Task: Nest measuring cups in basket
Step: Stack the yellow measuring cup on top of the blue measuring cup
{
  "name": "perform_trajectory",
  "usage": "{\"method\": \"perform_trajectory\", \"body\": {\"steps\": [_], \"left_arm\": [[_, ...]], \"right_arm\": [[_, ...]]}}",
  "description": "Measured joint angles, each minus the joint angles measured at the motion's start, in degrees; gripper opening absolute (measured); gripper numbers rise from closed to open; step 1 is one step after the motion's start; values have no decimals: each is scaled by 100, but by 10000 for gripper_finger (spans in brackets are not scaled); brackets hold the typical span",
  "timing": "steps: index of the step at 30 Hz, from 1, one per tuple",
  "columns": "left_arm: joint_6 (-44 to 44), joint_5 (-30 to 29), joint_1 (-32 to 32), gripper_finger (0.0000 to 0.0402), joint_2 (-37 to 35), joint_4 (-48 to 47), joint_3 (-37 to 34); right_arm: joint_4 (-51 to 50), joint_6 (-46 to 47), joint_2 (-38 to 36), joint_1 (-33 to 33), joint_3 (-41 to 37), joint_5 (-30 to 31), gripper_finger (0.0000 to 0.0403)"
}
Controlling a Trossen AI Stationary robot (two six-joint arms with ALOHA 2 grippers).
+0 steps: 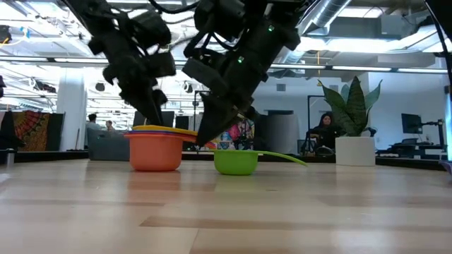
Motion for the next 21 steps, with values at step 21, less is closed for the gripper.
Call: {"method": "perform_trajectory", "body": {"steps": [21], "left_arm": [[-172, -549, 100, 160, 514, 156, 706]], "right_arm": [[-424, -324, -57, -171, 2, 363, 4]]}}
